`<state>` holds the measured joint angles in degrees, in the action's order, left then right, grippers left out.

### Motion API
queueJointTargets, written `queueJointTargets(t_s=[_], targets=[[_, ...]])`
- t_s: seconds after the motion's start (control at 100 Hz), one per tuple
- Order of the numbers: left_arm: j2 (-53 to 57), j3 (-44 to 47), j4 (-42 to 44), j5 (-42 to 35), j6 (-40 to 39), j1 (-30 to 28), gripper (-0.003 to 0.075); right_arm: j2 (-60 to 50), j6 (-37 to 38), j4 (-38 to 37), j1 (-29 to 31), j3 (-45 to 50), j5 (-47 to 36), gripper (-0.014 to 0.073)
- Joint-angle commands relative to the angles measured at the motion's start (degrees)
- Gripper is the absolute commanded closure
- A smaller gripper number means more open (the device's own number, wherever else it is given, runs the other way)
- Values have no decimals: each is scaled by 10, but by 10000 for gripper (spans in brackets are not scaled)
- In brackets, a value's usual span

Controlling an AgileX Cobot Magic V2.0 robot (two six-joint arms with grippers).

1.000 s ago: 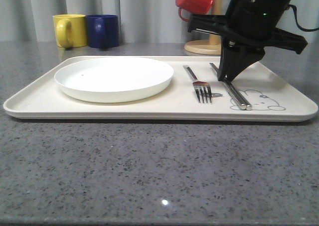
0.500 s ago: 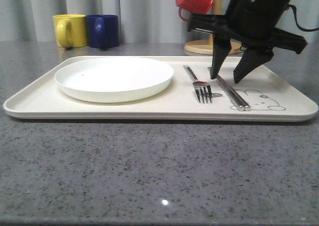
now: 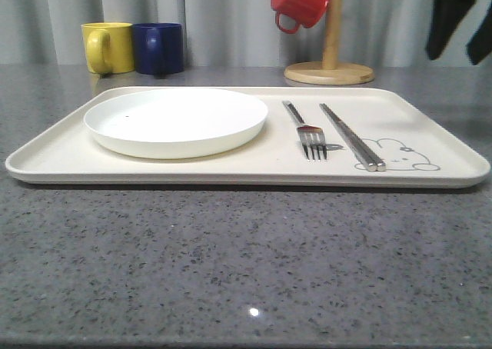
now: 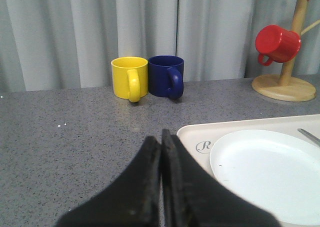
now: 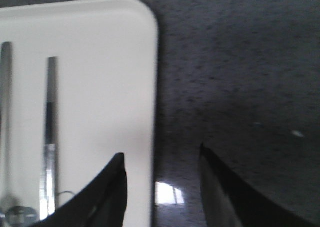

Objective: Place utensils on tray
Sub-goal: 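Place the chopsticks on the tray next to the fork and release, then move the right gripper back and grasp the silver spoon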

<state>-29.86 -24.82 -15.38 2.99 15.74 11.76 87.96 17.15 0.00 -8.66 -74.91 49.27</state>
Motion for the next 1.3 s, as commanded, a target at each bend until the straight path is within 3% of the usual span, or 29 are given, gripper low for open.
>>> queueJointTargets(t_s=[0.0, 0.18, 0.37, 1.29], targets=[[-3, -15, -2, -46, -3, 2, 738, -31, -51, -8, 48, -18, 8, 241], [-3, -15, -2, -46, -3, 2, 738, -30, -111, -8, 129, -16, 23, 241], [-3, -15, -2, -46, -3, 2, 738, -13, -161, -8, 166, -16, 22, 241], [-3, -15, -2, -46, -3, 2, 738, 67, -182, 7, 173, -16, -20, 244]])
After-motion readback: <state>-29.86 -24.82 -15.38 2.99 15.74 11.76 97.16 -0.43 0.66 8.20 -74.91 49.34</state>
